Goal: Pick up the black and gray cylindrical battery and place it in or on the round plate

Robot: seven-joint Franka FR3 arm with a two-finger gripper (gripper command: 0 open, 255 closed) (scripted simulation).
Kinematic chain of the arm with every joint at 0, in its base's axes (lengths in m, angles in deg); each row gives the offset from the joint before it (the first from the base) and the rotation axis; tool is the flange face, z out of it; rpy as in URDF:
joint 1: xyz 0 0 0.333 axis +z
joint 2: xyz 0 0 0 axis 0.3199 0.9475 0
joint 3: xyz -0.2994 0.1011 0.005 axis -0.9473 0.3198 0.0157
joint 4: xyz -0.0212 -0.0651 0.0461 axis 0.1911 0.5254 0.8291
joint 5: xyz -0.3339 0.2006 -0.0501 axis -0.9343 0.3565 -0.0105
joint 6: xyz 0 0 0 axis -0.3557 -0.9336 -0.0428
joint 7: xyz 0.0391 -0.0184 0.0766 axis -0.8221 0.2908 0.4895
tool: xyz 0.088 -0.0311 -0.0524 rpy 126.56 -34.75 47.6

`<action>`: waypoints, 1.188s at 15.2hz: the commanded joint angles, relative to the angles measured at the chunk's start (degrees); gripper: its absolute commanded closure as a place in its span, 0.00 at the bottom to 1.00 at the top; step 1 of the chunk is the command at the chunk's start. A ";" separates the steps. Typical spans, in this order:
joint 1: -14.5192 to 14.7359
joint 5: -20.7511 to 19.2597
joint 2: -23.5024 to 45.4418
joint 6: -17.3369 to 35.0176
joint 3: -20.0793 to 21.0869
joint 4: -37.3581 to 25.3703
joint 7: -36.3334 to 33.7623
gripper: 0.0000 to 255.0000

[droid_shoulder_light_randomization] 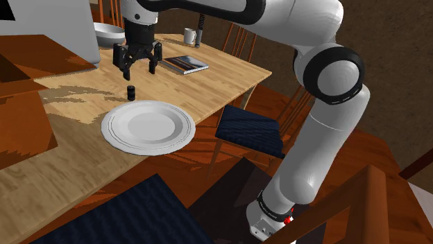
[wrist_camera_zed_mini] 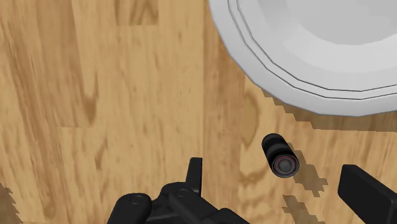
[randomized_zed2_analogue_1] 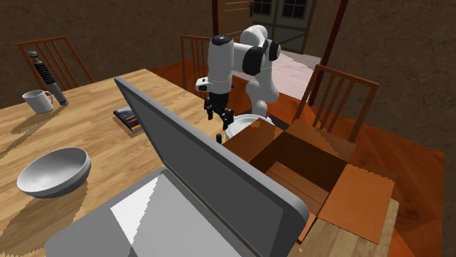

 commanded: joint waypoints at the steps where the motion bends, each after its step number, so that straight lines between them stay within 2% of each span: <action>1: 1.56 -1.23 5.35 -2.00 0.90 -6.35 -1.90 0.00; 2: 1.89 -1.44 6.24 -2.36 0.95 -7.45 -2.16 0.00; 9: 1.27 -1.02 5.04 4.00 0.68 0.03 -2.09 0.00; 17: 1.27 -1.02 5.04 3.99 0.67 0.02 -2.09 0.00; 18: 1.27 -1.02 5.04 3.99 0.67 0.02 -2.09 1.00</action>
